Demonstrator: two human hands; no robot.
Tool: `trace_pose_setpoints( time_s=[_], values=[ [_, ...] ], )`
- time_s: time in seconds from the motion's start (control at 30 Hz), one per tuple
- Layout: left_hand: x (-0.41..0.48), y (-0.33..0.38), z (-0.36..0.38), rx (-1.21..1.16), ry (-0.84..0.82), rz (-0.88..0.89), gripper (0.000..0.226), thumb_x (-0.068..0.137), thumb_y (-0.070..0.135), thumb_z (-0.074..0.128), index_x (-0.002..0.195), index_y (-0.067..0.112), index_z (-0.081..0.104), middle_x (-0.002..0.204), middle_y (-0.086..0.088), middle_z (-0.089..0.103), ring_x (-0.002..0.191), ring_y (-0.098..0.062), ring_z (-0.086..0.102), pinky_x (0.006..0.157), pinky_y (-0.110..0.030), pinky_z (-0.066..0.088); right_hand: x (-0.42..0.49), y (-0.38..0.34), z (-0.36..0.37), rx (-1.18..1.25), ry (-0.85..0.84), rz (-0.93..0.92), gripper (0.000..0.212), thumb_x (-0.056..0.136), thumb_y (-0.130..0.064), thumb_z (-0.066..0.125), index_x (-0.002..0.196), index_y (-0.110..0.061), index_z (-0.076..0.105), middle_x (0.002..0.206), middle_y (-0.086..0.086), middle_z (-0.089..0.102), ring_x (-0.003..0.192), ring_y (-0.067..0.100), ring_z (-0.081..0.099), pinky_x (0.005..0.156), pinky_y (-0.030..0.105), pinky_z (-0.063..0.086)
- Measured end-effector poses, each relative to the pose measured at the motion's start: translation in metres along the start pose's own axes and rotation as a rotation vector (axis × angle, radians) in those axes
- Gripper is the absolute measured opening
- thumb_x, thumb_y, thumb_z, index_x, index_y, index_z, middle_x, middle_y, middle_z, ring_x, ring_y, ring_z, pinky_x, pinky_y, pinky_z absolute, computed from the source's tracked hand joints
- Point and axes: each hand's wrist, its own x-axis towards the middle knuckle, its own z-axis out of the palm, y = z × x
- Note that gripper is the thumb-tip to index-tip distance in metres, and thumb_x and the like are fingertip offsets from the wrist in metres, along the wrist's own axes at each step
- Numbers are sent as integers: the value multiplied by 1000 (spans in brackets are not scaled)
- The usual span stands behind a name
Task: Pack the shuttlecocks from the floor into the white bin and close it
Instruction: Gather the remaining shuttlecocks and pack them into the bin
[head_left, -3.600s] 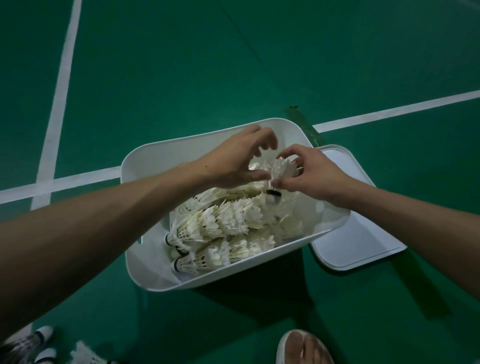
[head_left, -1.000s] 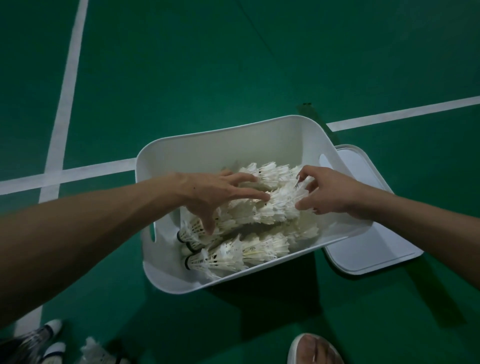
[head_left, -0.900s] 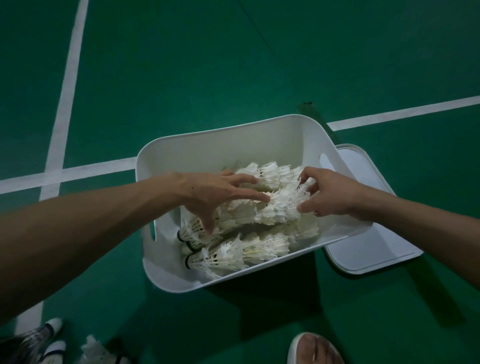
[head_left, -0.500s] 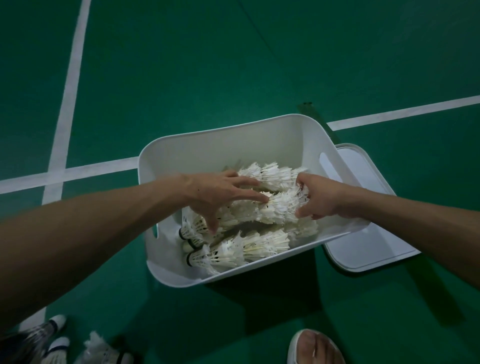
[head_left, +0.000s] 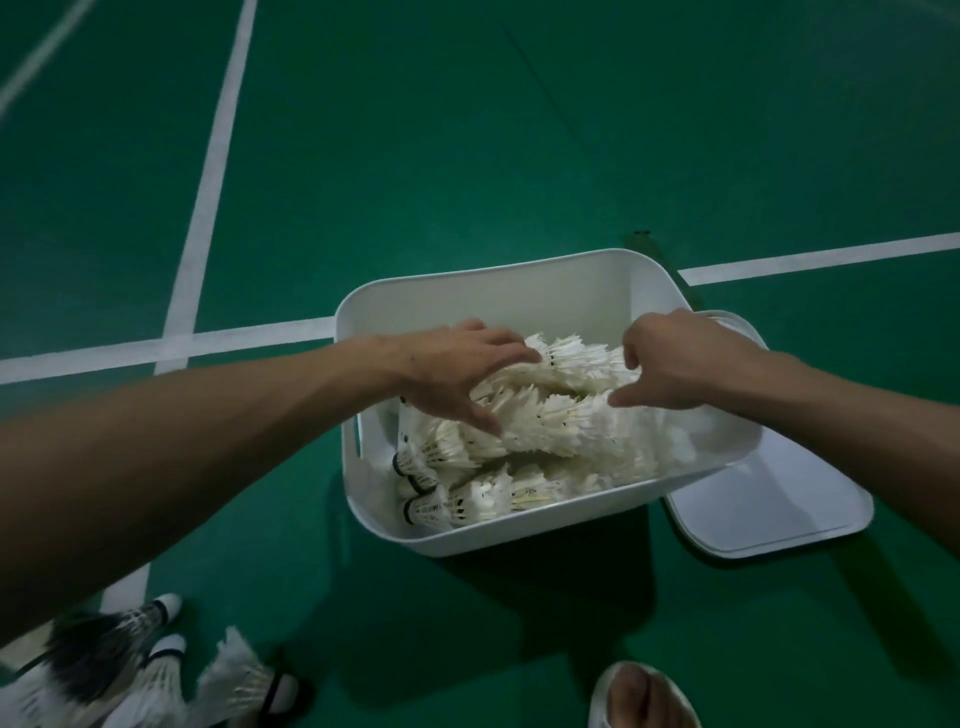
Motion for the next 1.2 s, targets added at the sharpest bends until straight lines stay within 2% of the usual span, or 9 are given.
trace_pose_setpoints(
  time_s=[0.1,0.23,0.4,0.5,0.67,0.8,0.9,1.0,1.2],
  values=[
    [-9,-7,-11,112,69,-105,79,82,59,58,146,28,24,152,2,25,136,-21,25,112,-46,24,4,-24,-12,37,80,-153,45,78,-44,71,112,-15,63,108,6,67,94,24,58,79,34,50],
    [-35,-23,-28,130,195,-234,70,84,54,59,141,25,32,145,-2,34,131,-23,31,108,-46,28,12,-65,-34,77,194,-287,50,81,-46,68,123,-20,57,112,5,61,99,22,52,78,30,38],
    [-85,-60,-41,30,368,-364,69,81,48,64,138,19,37,136,-8,41,122,-29,36,104,-49,35,26,-119,-56,128,271,-405,52,82,-48,66,126,-21,54,121,7,55,116,26,49,93,33,39],
    [-128,-92,-29,-10,380,-497,69,81,47,65,137,17,39,136,-10,41,123,-31,37,106,-46,33,35,-159,-62,148,284,-481,50,83,-48,64,125,-22,54,126,6,53,119,25,47,97,34,39],
    [-198,-137,13,-91,254,-696,69,82,47,65,138,17,37,138,-12,37,124,-32,35,107,-42,31,51,-233,-56,128,237,-595,48,83,-46,66,122,-20,56,122,8,53,115,27,49,96,35,42],
    [-249,-165,48,-131,169,-813,66,82,47,65,137,18,40,138,-13,37,123,-36,36,107,-42,30,62,-296,-36,110,140,-687,49,82,-46,68,121,-18,56,105,5,51,108,27,51,89,33,41],
    [-289,-187,77,-172,162,-895,64,82,49,65,135,21,43,140,-12,36,126,-35,35,108,-44,30,68,-340,-15,123,65,-760,51,82,-46,67,123,-17,54,118,9,55,112,27,51,92,33,41],
    [-326,-204,103,-223,164,-1004,62,82,48,65,135,23,44,142,-13,33,128,-36,32,109,-44,29,72,-380,8,163,1,-827,51,83,-45,67,124,-18,52,120,9,54,113,26,50,93,34,43],
    [-379,-221,139,-248,208,-1246,73,77,63,61,139,40,32,150,-8,22,136,-39,21,110,-58,23,79,-433,37,175,-99,-930,53,85,-42,66,128,-16,50,120,8,55,114,24,49,89,29,37]
  ],
)
